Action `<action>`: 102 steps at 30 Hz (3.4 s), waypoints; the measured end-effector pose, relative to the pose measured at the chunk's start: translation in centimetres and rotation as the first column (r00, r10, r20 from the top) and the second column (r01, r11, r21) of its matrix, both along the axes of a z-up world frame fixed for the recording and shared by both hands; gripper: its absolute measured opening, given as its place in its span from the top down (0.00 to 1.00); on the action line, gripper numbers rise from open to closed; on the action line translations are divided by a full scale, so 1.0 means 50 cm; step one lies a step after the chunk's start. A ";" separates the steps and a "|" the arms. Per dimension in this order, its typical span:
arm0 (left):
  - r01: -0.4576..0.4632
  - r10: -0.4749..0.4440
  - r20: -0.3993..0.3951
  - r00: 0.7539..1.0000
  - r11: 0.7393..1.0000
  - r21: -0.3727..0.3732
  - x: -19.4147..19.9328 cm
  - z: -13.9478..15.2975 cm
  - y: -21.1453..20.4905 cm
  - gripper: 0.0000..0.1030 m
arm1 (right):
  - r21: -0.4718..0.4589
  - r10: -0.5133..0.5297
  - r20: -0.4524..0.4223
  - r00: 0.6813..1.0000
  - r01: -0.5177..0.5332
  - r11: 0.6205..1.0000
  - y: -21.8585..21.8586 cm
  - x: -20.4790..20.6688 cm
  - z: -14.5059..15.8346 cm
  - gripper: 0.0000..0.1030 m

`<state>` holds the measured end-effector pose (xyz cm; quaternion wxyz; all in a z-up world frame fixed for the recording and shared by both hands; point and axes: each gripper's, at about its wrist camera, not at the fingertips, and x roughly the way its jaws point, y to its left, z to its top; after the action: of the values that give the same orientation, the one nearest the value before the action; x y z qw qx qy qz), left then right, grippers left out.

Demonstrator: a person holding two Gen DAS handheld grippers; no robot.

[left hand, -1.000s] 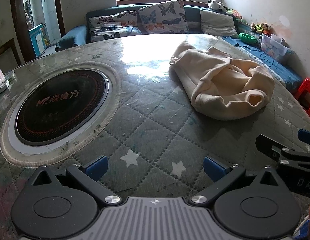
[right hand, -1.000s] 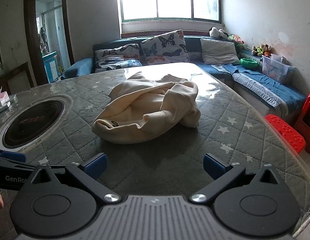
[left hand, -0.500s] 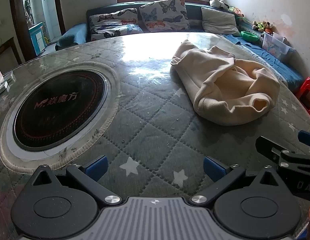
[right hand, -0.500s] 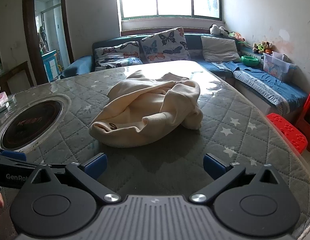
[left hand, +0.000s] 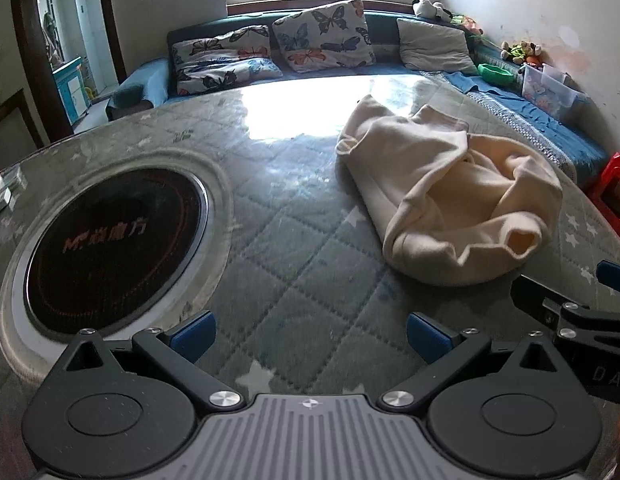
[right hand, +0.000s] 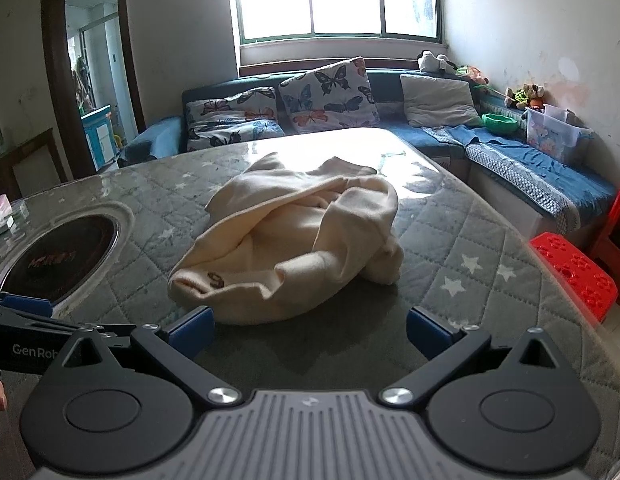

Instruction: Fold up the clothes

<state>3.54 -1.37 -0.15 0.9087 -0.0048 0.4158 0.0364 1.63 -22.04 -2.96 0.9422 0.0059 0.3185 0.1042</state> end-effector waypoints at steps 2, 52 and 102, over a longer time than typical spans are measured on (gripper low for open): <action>0.012 -0.012 0.013 1.000 1.000 0.003 0.011 0.008 -0.002 0.00 | 0.006 0.002 0.010 1.000 -0.003 1.000 -0.003 0.008 0.007 0.00; 0.060 -0.053 0.150 0.987 0.997 -0.043 -0.047 0.028 0.121 0.97 | 0.088 0.220 -0.004 0.976 -0.219 0.972 -0.022 0.067 0.069 0.92; -0.103 0.099 0.190 0.977 0.995 0.006 -0.105 0.014 0.251 0.96 | 0.014 -0.014 0.055 0.998 0.013 1.000 -0.100 0.021 0.089 0.93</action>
<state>-1.73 11.19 0.55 0.9412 -0.0220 0.3262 0.0852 2.65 -27.02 1.49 0.9512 0.0116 0.2917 0.1000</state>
